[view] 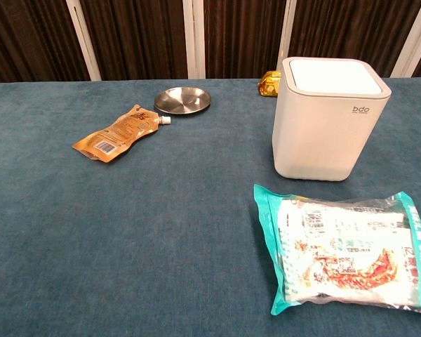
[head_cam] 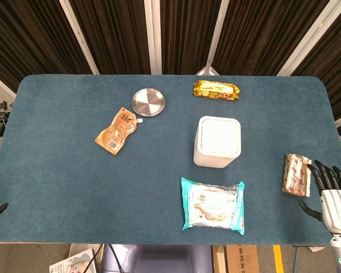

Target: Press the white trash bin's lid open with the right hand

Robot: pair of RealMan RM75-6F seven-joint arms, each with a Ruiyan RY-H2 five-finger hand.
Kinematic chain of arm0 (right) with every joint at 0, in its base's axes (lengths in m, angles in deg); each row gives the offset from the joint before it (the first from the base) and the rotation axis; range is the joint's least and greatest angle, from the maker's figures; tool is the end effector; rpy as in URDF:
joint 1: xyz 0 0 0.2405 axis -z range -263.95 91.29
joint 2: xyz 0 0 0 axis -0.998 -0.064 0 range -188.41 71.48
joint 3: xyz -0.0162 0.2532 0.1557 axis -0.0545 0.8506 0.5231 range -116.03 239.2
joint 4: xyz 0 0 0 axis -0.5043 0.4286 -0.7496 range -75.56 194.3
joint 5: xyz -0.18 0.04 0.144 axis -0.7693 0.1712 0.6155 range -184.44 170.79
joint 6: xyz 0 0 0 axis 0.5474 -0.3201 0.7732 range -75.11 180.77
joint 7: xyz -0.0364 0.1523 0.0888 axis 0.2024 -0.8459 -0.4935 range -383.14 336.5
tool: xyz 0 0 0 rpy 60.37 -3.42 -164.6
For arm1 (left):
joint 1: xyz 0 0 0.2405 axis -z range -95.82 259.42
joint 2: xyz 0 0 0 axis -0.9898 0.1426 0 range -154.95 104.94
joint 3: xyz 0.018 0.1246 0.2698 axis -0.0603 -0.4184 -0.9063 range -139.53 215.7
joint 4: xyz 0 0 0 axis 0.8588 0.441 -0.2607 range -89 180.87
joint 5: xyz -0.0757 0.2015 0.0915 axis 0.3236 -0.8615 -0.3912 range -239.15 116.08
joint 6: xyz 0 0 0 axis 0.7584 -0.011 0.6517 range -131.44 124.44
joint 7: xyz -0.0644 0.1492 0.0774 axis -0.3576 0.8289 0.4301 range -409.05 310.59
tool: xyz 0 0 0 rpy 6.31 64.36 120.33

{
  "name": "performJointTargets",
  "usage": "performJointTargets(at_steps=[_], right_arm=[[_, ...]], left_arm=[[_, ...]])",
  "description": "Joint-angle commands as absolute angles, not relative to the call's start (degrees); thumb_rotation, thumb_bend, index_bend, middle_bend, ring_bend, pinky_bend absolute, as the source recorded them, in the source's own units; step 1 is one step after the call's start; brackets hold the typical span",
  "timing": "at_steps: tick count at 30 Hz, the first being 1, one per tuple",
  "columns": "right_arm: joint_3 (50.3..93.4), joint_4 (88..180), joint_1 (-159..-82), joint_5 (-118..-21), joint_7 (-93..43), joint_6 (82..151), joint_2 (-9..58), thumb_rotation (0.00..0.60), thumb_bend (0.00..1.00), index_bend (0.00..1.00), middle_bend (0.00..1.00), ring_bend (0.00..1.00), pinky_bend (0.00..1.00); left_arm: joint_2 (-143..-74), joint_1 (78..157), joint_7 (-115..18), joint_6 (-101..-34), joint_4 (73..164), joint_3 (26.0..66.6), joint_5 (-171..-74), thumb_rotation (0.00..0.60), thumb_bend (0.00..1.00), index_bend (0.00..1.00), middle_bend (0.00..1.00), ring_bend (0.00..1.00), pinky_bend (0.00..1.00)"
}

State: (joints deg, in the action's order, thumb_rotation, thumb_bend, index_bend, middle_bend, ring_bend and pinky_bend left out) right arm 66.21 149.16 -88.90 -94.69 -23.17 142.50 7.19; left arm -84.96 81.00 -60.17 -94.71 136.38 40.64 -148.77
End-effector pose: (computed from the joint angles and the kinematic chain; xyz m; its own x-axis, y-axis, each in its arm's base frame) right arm -0.3595 -0.2145 0.1662 0.4129 0.0935 0.9060 -0.9098 -0.0031 0.4149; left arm -0.3774 0.1845 0.2010 0.3207 -0.0691 0.9446 0.9469 0.0478 -0.3180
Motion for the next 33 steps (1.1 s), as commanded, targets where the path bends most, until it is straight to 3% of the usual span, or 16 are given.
performJointTargets(at_steps=[1, 15, 21, 24, 31, 33], right_arm=[[66.3, 149.1, -88.8, -94.5, -23.6, 142.6, 7.0, 0.600, 0.20, 0.14, 0.11, 0.13, 0.09], [66.1, 149.2, -89.3, -94.2, -24.4, 141.0, 6.9, 0.600, 0.20, 0.14, 0.11, 0.13, 0.09], [65.6, 149.4, -89.4, -95.2, -24.3, 141.1, 6.9, 0.600, 0.20, 0.14, 0.15, 0.20, 0.13], [65.7, 149.5, -89.4, -95.7, -24.4, 141.6, 7.2, 0.600, 0.20, 0.14, 0.26, 0.31, 0.24], [66.4, 151.5, -91.5, -97.4, -22.2, 140.3, 6.7, 0.600, 0.20, 0.15, 0.58, 0.63, 0.66], [67.3, 153.8, -93.1, -97.9, -20.6, 139.0, 5.4, 0.600, 0.26, 0.15, 0.68, 0.71, 0.74]], left_arm=[[-85.0, 80.9, -60.1, -94.9, 136.4, 40.6, -148.8, 0.600, 0.00, 0.18, 0.10, 0.00, 0.14], [-84.8, 80.4, -59.1, -95.2, 137.0, 40.6, -148.0, 0.600, 0.00, 0.18, 0.10, 0.00, 0.14], [-85.2, 80.4, -58.6, -96.0, 137.1, 40.6, -148.9, 0.600, 0.00, 0.18, 0.11, 0.00, 0.14], [-85.2, 80.3, -58.2, -95.8, 137.1, 40.4, -148.9, 0.600, 0.00, 0.18, 0.10, 0.00, 0.14], [-84.9, 80.1, -57.8, -95.3, 137.8, 40.9, -147.0, 0.600, 0.00, 0.18, 0.10, 0.00, 0.14], [-84.9, 80.2, -57.5, -95.1, 138.0, 41.0, -146.7, 0.600, 0.00, 0.18, 0.10, 0.00, 0.14]])
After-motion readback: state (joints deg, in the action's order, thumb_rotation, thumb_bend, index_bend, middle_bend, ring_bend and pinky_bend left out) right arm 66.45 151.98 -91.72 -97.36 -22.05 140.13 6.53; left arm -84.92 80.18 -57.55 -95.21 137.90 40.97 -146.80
